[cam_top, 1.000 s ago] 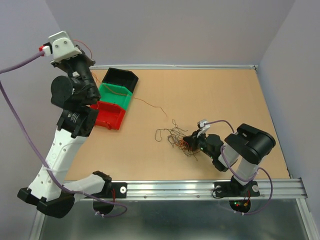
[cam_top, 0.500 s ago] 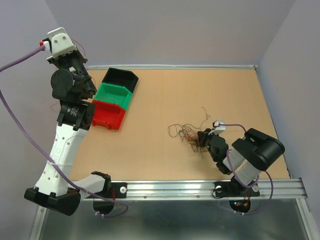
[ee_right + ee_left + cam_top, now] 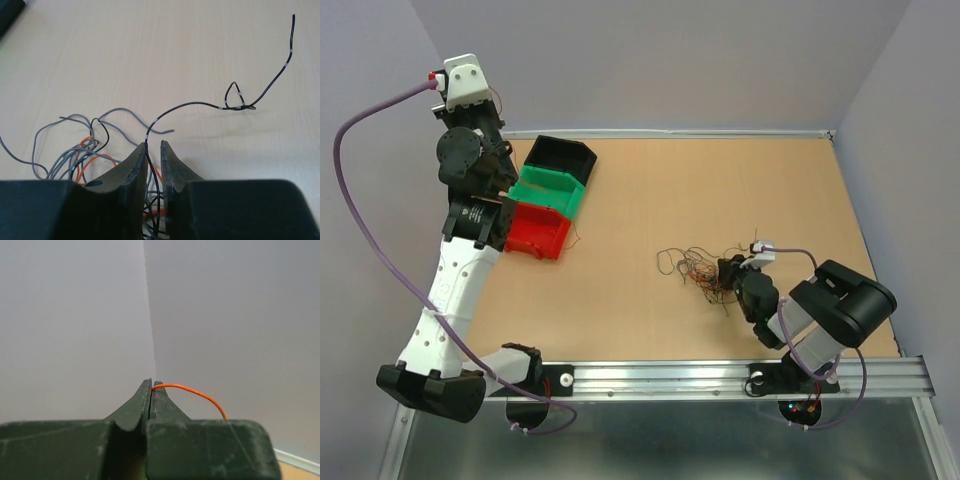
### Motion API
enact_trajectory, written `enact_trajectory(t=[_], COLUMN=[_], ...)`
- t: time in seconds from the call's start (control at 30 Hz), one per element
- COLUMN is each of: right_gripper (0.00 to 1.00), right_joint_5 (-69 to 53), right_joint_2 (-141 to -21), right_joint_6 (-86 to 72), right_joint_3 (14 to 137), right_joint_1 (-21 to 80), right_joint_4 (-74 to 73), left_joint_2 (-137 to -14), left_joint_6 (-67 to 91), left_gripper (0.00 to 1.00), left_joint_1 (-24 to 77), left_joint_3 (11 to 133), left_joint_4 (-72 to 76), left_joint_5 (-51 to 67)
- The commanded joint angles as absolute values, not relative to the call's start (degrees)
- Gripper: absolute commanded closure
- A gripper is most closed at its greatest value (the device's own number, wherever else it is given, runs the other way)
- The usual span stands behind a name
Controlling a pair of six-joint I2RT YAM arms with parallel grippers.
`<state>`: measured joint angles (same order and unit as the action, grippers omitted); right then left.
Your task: Untangle the cables
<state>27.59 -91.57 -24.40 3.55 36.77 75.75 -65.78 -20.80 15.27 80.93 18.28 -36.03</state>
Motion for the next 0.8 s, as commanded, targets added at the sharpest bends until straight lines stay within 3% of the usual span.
enact_trajectory(t=[0.0,0.1,0.2,0.63,0.77], right_gripper=[0.76,0.76,0.76,0.76,0.76], right_joint_5=[30.23,30.14,31.02,27.95,26.99], right_joint_2=[-89.3,-87.72,-87.28,-86.48,-85.96], right_joint_6=[-25.14,-25.05,-25.05,-23.82,-23.82], right_joint_3=[-1.58,-1.41,-1.06,2.02,1.93], right_joint_1=[36.65,36.56,36.65,36.65,36.65], right_joint_4=[95.81,94.31,93.08,87.01,86.92], left_joint_2=[-62.85,-61.17,-62.31,-80.06,-82.87], left_joint_6=[-20.22,-18.02,-16.18,-16.79,-17.49], left_gripper=[1.0,1.0,1.0,1.0,1.0], left_joint_1=[15.12,15.03,15.12,15.03,15.12], left_joint_3=[85.78,84.64,86.21,108.97,109.42], left_joint_4=[19.52,18.37,16.8,9.67,11.16], left_joint_5=[-29.2,-18.93,-16.44,-21.44,-22.32])
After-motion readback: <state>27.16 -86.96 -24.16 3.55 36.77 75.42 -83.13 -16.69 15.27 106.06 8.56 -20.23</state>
